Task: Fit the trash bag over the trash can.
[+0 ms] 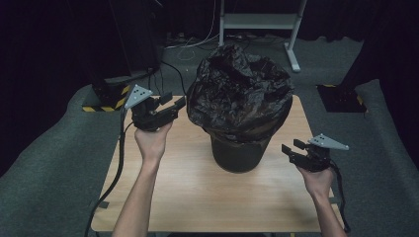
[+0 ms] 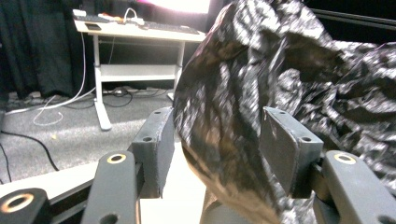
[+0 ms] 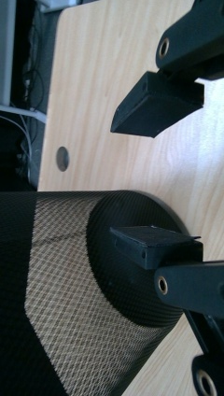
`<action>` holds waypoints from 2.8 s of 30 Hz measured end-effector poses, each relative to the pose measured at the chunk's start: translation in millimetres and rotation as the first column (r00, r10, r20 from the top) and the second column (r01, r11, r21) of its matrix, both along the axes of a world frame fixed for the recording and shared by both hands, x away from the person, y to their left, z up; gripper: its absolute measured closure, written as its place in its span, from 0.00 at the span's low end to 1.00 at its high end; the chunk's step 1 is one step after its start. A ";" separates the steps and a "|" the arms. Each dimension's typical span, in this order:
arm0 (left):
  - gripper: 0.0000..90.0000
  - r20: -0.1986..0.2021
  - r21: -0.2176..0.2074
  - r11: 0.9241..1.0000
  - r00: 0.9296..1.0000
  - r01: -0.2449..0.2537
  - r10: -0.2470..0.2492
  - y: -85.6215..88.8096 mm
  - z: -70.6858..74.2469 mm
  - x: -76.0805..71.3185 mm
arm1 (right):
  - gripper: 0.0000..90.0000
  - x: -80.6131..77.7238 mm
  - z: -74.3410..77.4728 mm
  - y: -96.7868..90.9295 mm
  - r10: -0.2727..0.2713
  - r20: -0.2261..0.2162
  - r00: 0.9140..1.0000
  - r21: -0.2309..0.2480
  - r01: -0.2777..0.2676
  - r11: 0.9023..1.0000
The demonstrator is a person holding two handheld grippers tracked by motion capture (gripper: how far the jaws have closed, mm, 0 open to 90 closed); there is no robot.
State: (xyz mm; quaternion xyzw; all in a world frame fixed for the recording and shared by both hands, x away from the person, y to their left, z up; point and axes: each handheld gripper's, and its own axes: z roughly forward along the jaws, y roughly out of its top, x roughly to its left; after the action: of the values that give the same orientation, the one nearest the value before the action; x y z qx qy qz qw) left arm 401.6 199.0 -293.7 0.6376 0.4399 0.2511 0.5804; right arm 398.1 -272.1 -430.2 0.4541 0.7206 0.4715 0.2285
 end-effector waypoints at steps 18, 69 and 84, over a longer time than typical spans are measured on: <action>0.49 -0.143 -0.001 1.000 0.990 -0.003 0.003 -11.8 -61.9 20.2 | 0.43 0.9 76.0 -11.2 -0.001 0.097 0.995 0.046 -0.003 0.999; 0.47 -0.150 -0.009 0.998 0.987 0.058 -0.059 -43.3 -70.4 44.0 | 0.94 46.7 115.6 6.9 0.094 0.053 0.994 0.146 -0.101 0.984; 0.54 -0.178 0.020 0.997 0.982 0.075 -0.071 -49.4 -78.3 47.1 | 0.99 58.0 92.1 14.0 0.081 -0.010 0.997 0.087 -0.080 0.993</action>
State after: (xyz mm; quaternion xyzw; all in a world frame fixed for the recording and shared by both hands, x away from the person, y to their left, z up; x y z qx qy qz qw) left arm 448.7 149.6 -372.0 0.6807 0.4627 0.1777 0.5395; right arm 456.1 -258.1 -338.2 0.4373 0.7189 0.5080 0.1843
